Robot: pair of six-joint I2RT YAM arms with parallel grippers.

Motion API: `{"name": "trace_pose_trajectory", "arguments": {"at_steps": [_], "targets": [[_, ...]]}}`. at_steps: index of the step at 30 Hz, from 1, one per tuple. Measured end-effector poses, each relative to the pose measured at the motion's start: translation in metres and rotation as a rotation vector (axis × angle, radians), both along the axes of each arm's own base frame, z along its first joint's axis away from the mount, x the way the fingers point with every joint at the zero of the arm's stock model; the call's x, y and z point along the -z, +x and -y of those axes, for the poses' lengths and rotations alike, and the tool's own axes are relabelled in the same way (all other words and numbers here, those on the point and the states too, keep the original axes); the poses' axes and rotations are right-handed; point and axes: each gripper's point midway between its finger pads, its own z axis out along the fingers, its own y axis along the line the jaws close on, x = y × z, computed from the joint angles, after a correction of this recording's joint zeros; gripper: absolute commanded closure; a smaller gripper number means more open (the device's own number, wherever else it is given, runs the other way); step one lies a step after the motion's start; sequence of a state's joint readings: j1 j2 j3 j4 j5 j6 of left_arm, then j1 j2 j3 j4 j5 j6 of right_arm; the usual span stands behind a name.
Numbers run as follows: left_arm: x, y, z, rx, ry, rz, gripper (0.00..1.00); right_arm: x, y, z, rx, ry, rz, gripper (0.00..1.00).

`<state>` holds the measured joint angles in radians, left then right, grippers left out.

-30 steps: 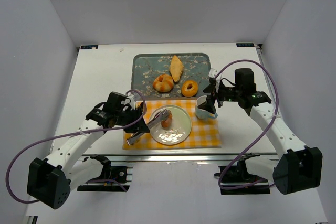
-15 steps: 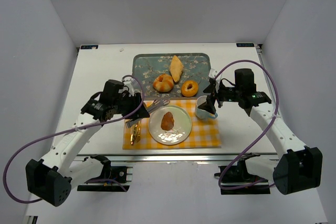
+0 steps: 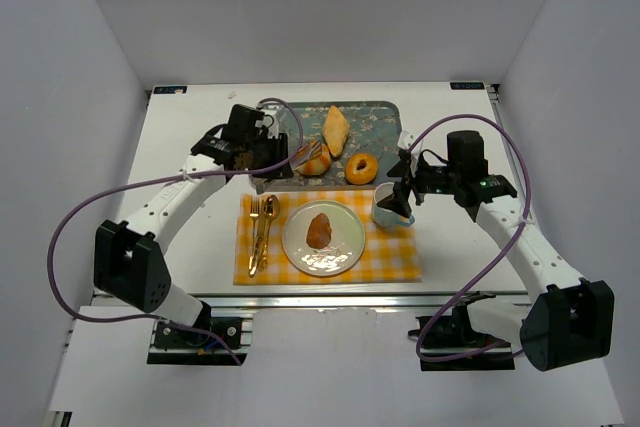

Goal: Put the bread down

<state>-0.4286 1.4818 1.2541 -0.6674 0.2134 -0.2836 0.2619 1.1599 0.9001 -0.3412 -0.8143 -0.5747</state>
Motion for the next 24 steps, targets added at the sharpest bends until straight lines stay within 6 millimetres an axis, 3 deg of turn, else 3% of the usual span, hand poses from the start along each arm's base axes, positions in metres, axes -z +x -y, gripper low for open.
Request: {"name": "trace_pose_trajectory", "arguments": {"at_steps": [5,8,11,15,17,19,24], "targets": [[-0.009,0.012,-0.005,-0.029,0.025,0.062,0.63,0.005,-0.002,0.001,-0.002,-0.004,-0.005,0.12],[-0.012,0.010,-0.022,-0.091,0.031,0.101,0.64,0.008,-0.003,0.001,-0.002,-0.006,-0.014,0.12],[-0.007,0.005,-0.063,-0.204,0.022,0.111,0.59,0.010,-0.004,0.001,-0.003,-0.007,-0.018,0.12],[0.010,0.016,-0.153,-0.464,0.047,0.147,0.53,0.010,-0.004,0.001,-0.004,-0.006,-0.017,0.12],[0.025,0.018,-0.188,-0.554,0.073,0.144,0.51,0.010,-0.004,0.001,-0.006,-0.005,-0.015,0.12],[0.042,0.019,-0.207,-0.584,0.105,0.141,0.50,0.009,-0.003,0.001,-0.006,-0.004,-0.012,0.12],[0.090,0.016,-0.216,-0.534,0.184,0.107,0.44,0.010,-0.001,0.002,0.017,-0.008,-0.020,0.12]]}}
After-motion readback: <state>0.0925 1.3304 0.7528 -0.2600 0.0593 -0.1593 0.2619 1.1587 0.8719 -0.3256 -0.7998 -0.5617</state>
